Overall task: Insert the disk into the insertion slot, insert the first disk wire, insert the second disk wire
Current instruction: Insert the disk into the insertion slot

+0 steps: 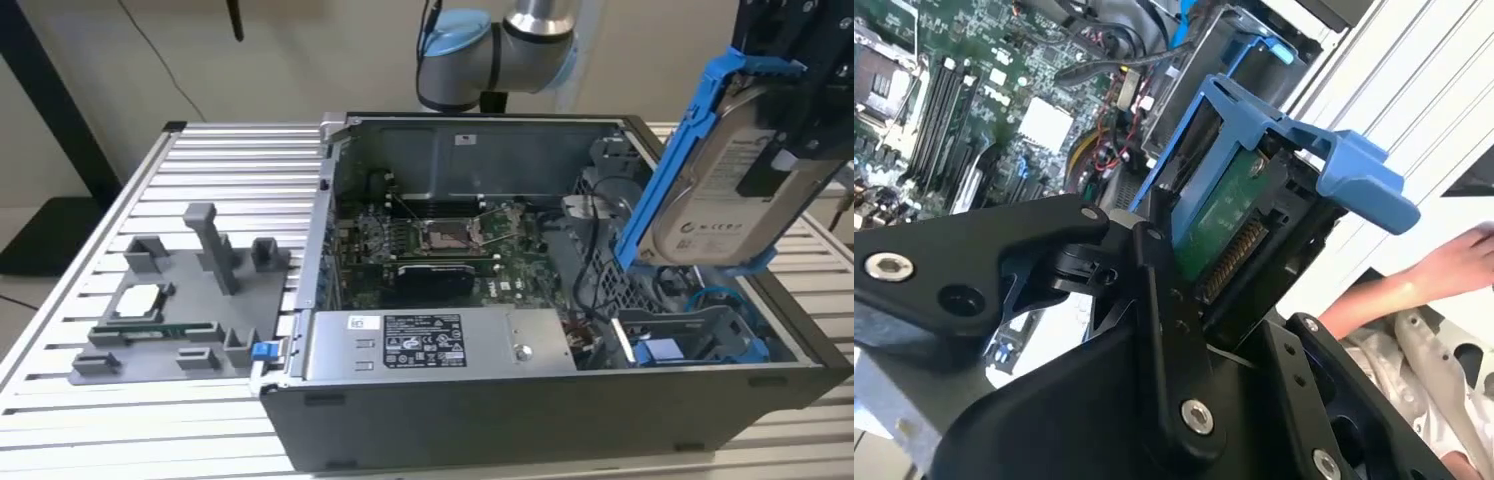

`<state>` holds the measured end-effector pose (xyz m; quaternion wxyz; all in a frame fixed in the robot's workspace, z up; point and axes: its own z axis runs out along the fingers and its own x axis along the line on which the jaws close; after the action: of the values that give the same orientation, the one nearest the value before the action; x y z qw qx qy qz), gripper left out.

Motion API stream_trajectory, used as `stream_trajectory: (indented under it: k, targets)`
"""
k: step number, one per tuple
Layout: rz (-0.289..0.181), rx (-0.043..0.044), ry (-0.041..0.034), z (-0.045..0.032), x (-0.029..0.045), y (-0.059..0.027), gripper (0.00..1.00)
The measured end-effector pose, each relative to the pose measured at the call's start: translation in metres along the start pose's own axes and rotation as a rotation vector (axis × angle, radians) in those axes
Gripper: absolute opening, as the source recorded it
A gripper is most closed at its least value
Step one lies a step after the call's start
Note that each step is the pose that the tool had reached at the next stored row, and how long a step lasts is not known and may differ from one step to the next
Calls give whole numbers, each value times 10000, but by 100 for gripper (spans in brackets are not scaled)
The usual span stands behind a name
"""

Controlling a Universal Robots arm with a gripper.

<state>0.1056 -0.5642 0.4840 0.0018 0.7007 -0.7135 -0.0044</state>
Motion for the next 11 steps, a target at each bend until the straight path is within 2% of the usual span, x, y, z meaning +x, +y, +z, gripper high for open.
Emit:
stream_trajectory:
  k: [2, 11]
  targets:
    - [-2, 36, -3, 35, 0, -2, 0]
    - [0, 39, -2, 183, -1, -58, 0]
